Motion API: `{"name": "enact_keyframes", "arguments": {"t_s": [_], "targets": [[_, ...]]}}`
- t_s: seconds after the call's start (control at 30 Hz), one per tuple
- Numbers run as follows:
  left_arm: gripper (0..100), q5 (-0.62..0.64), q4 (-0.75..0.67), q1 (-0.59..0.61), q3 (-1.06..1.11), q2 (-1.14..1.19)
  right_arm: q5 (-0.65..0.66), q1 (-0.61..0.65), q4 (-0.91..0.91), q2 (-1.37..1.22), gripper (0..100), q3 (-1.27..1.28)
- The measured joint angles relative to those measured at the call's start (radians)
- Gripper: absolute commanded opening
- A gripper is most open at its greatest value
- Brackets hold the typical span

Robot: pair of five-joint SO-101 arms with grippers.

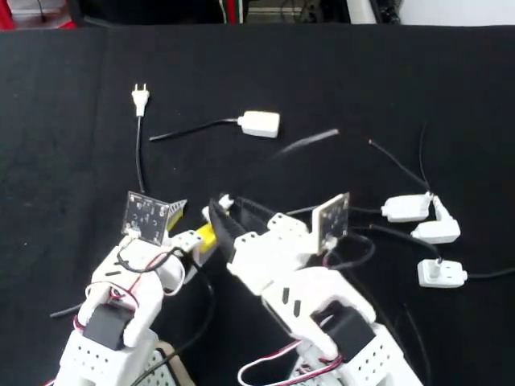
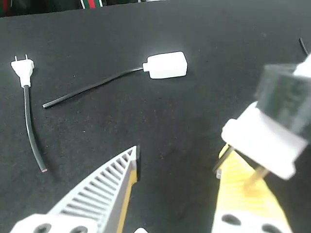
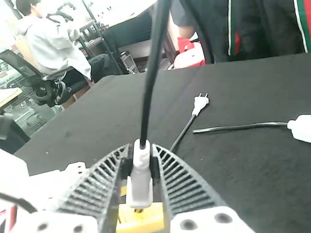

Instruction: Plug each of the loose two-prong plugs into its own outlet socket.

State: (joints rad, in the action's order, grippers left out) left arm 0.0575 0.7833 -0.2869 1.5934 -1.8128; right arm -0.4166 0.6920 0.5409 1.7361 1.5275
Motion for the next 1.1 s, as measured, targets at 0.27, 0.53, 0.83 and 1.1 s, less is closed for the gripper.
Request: {"name": "enact_keyframes", "arguments": {"t_s": [0.27,0.53,0.83,1.1], "targets": [[27,0.003,0.0,0.037,0.0,0.0,0.008,0.002,0.101,0.014,1.1,-0.041],[27,0.008,0.0,0.043,0.0,0.0,0.023,0.002,0.112,0.014,1.1,-0.048],[27,-0.269,0.316,0.117,-0.097,0.0,0.097,-0.028,0.106,-0.003,1.1,-0.048],[27,-0.551,0.497,0.408,-0.133,-0.005,0.1,-0.028,-0.015,-0.319,1.1,-0.083]]}}
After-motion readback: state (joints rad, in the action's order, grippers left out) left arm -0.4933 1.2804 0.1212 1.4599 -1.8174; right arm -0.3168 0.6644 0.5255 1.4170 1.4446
